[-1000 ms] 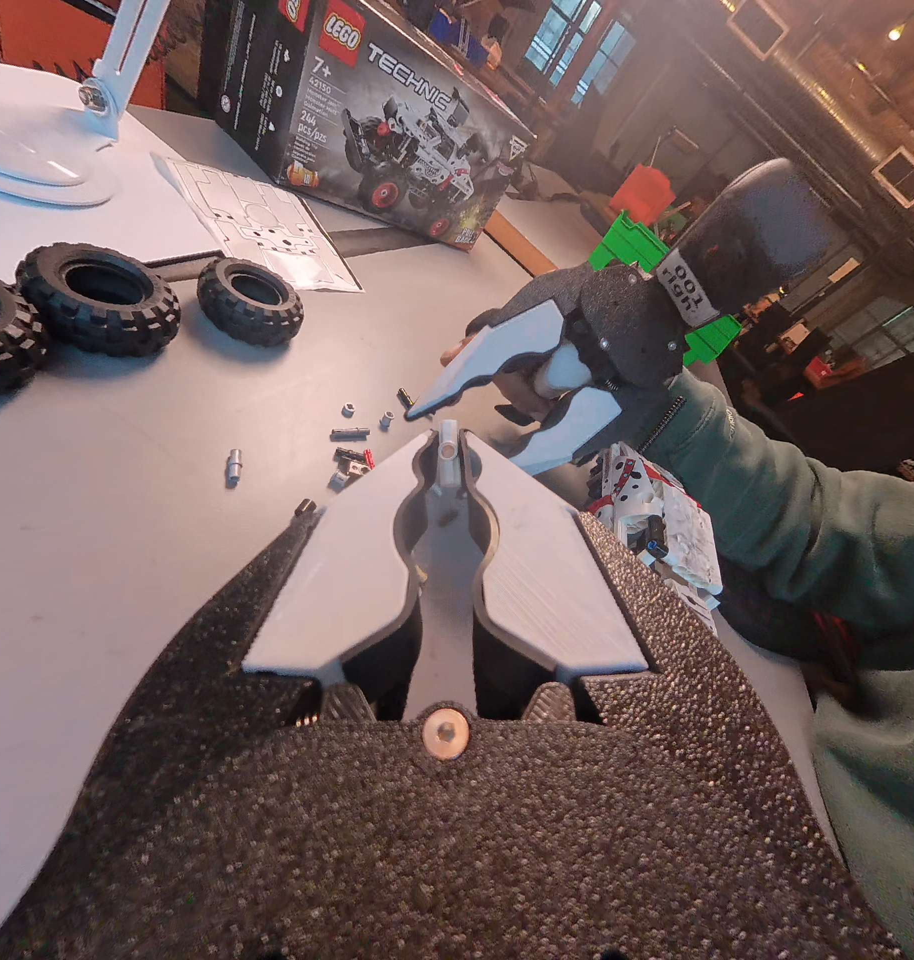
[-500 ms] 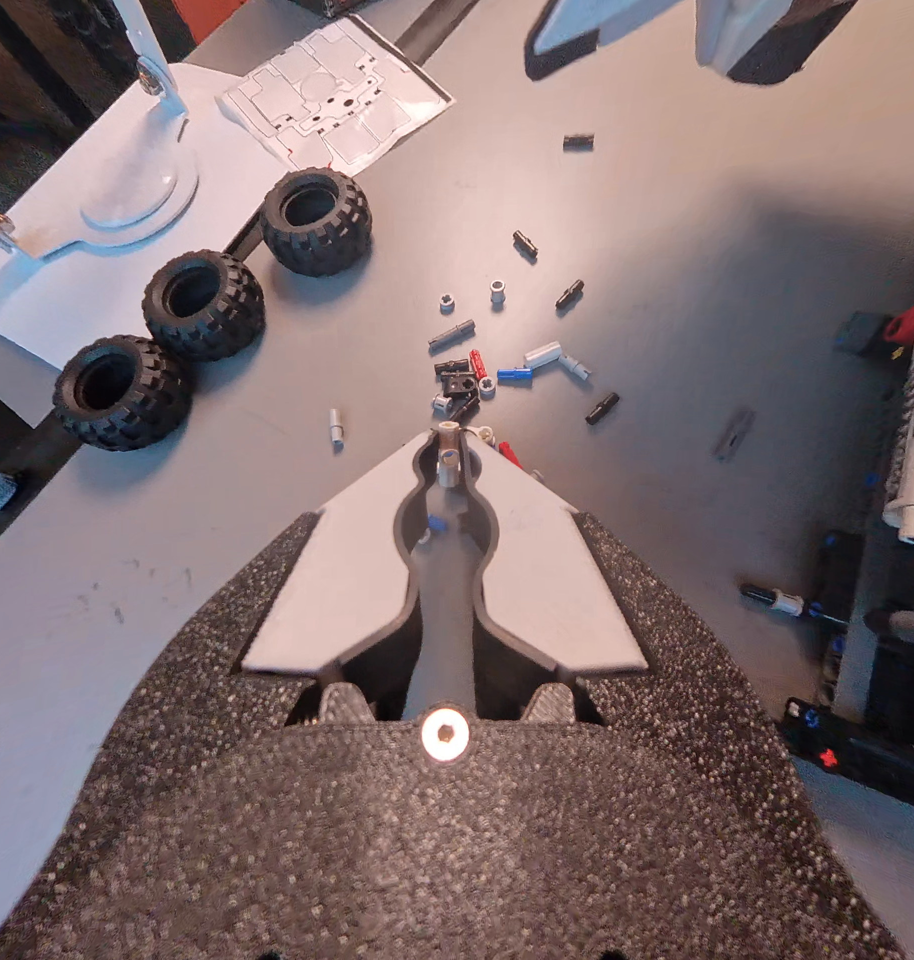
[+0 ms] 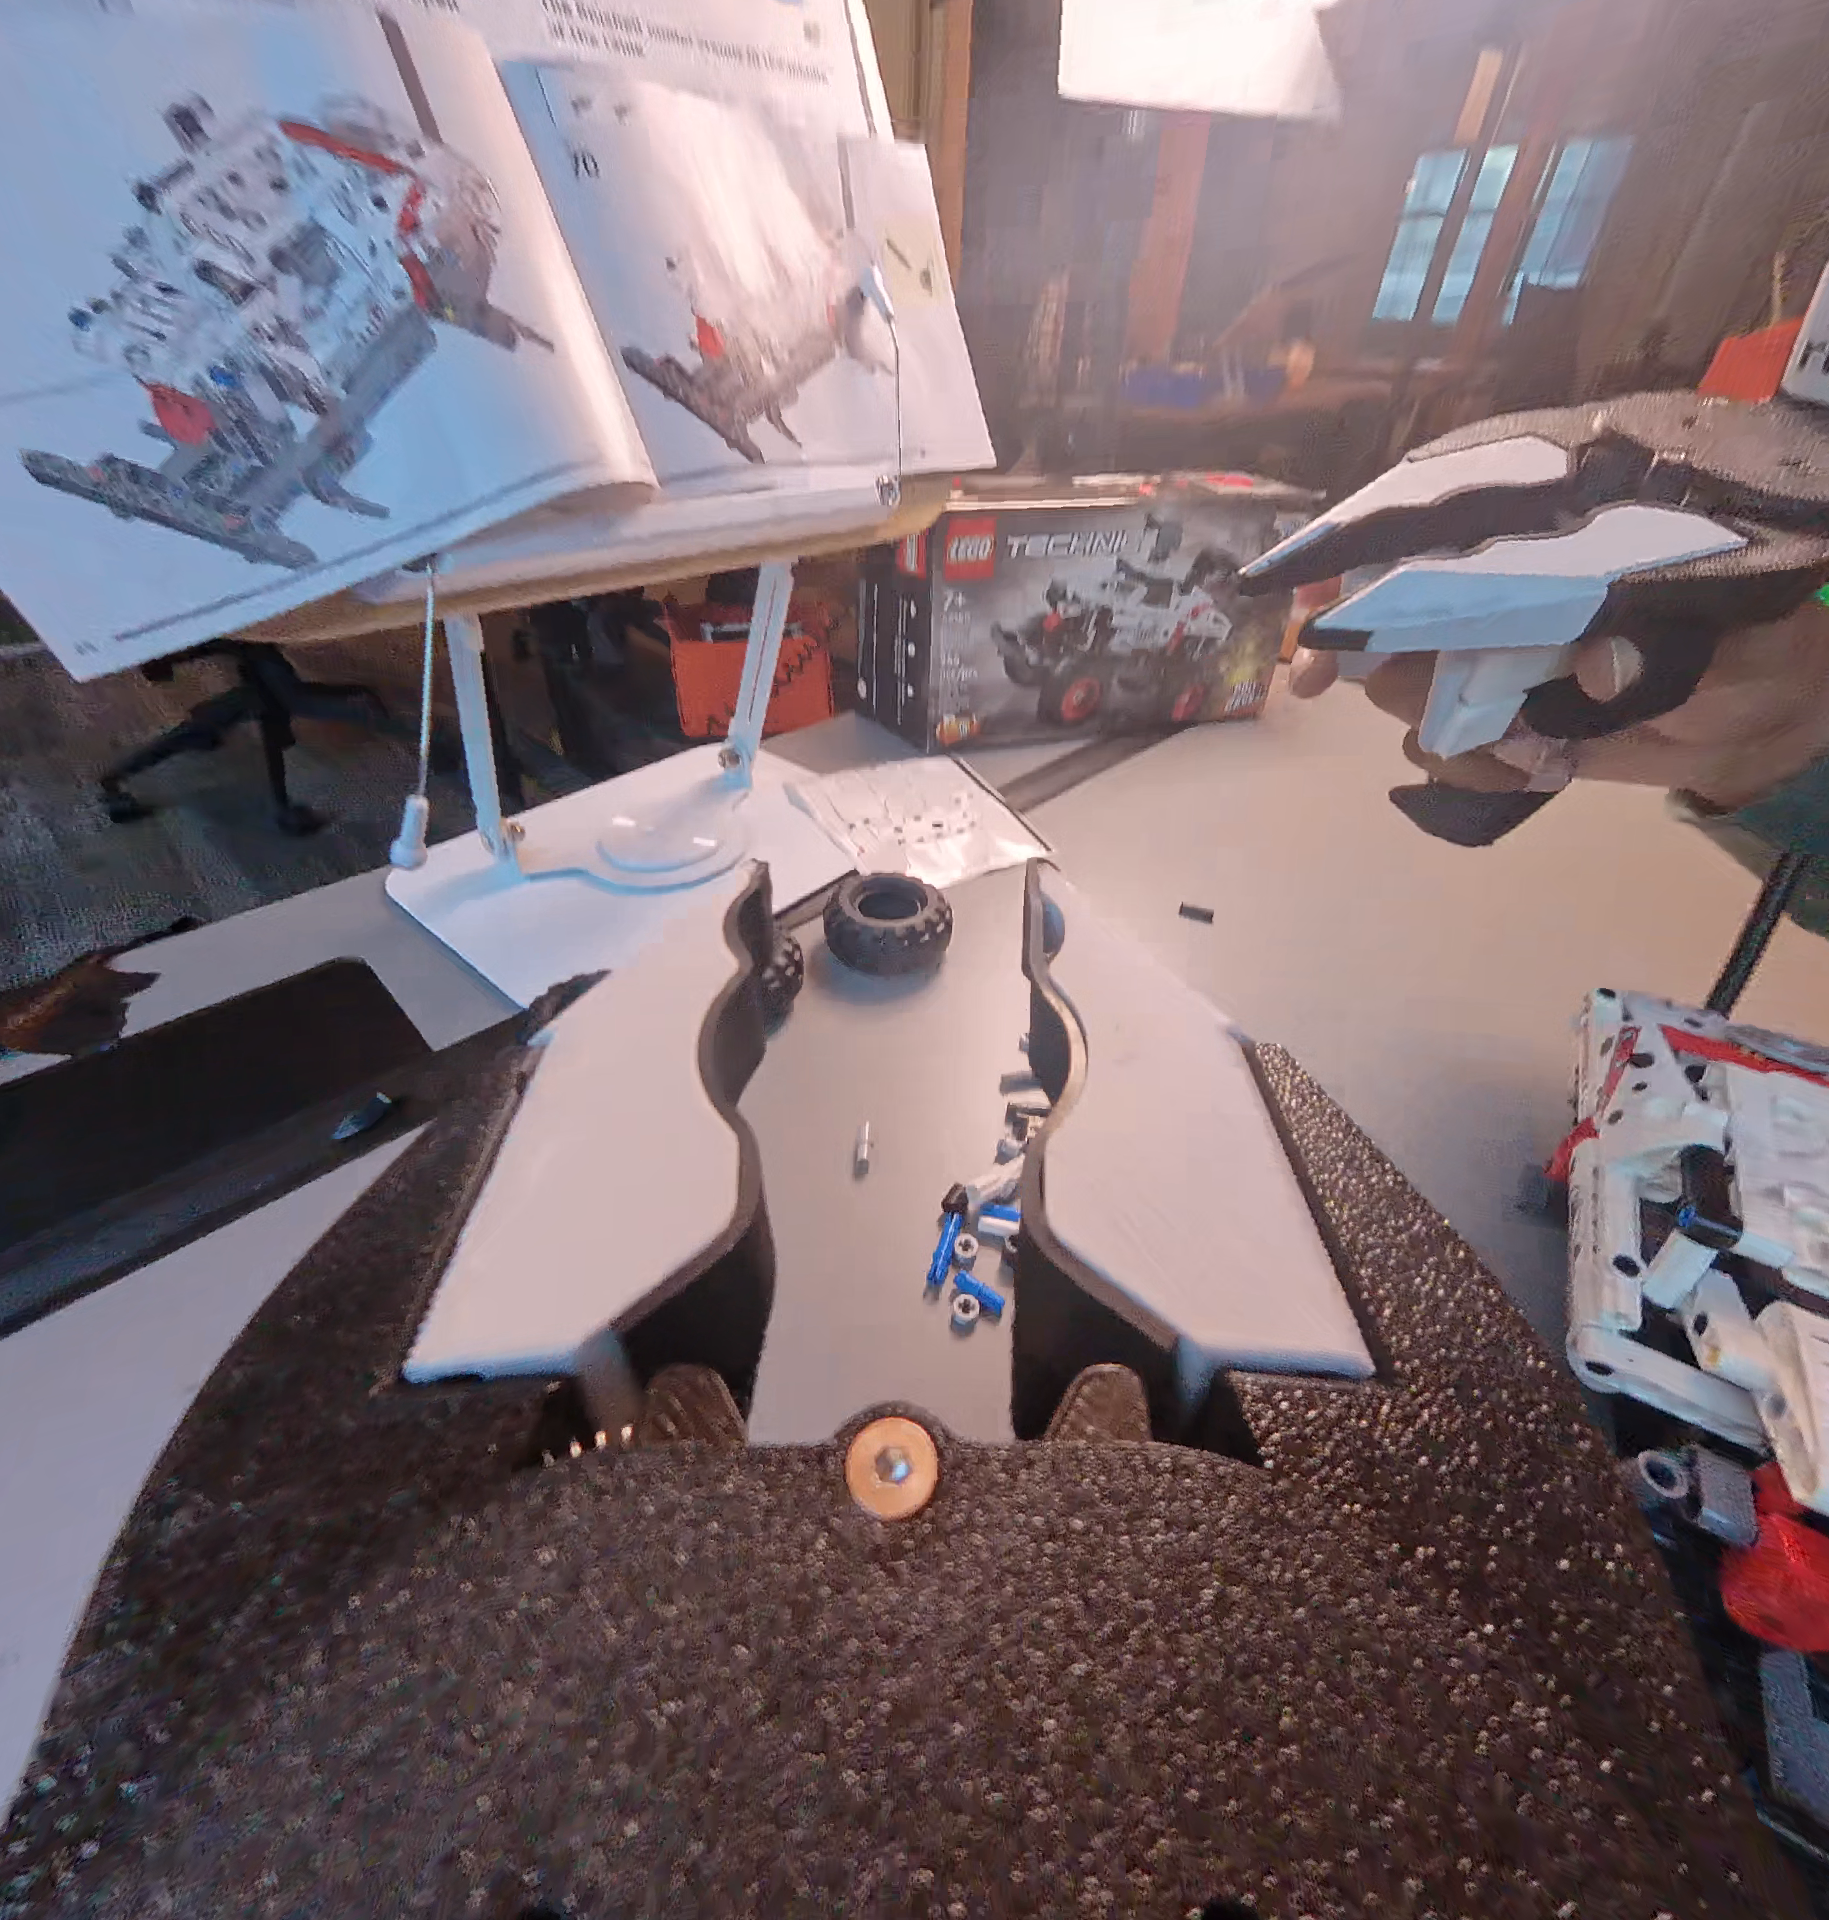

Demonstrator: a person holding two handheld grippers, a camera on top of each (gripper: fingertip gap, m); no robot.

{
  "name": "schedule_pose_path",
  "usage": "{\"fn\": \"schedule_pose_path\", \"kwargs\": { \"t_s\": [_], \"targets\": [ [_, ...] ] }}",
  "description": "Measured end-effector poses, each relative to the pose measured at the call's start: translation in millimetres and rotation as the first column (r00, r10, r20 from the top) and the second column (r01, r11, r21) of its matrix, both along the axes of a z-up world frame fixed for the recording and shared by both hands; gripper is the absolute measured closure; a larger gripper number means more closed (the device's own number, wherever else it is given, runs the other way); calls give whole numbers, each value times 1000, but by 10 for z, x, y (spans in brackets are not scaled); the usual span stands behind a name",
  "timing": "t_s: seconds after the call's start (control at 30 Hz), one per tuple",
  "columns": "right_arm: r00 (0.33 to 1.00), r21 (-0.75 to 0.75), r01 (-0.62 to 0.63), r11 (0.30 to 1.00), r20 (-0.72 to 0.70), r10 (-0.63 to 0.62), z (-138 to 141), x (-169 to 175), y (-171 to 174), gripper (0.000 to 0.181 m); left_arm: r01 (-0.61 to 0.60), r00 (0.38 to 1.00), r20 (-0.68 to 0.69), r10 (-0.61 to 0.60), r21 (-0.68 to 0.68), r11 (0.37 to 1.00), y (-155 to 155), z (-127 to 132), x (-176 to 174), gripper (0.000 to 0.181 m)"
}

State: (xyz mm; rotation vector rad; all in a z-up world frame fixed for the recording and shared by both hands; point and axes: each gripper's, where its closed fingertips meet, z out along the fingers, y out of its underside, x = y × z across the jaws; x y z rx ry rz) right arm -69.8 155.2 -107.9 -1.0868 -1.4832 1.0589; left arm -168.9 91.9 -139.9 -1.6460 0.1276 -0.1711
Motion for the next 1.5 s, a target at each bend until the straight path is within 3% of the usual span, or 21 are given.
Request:
{"fn": "schedule_pose_path", "kwargs": {
  "t_s": [0.3,0.4,0.47,0.6,0.73,0.9,0.97,1.1,1.17,1.2,1.3,1.5],
  "targets": [
    [986,161,7,987,-165,20,878,391,-449,159,15,1000,-4,-15,155,988,-190,495,106,128],
    [985,205,-18,979,-162,52,1012,511,-686,159,17,1000,-14,-15,178,984,-300,684,150,126],
    [991,222,-81,972,-83,101,892,573,-871,157,28,1000,-14,-26,192,981,-400,814,198,126],
    [931,209,-289,934,289,223,84,852,-1210,147,98,995,-23,-96,190,977,-622,943,409,126],
    [835,210,-321,923,523,171,-563,1083,-1245,127,176,983,-67,-171,86,981,-853,629,689,123],
    [758,334,-328,884,651,35,-948,1037,-1152,107,229,971,-44,-235,-115,967,-1095,-76,928,119],
    [730,342,-357,869,682,31,-1014,961,-1175,104,248,967,-20,-255,-173,953,-1150,-276,993,117],
    [694,305,-397,866,716,66,-1031,886,-1203,115,264,962,-10,-274,-232,936,-1173,-532,1031,118],
    [711,324,-370,871,702,42,-987,848,-1115,134,282,959,38,-282,-256,925,-1163,-631,1025,119],
    [707,323,-367,873,706,36,-993,863,-1073,134,289,957,65,-282,-267,920,-1156,-672,1015,119],
    [710,334,-344,877,705,10,-992,905,-935,134,309,951,100,-293,-277,910,-1153,-711,1022,120],
    [730,323,-349,880,683,39,-990,960,-848,134,321,945,47,-323,-305,896,-1186,-802,1113,123]
  ]
}}
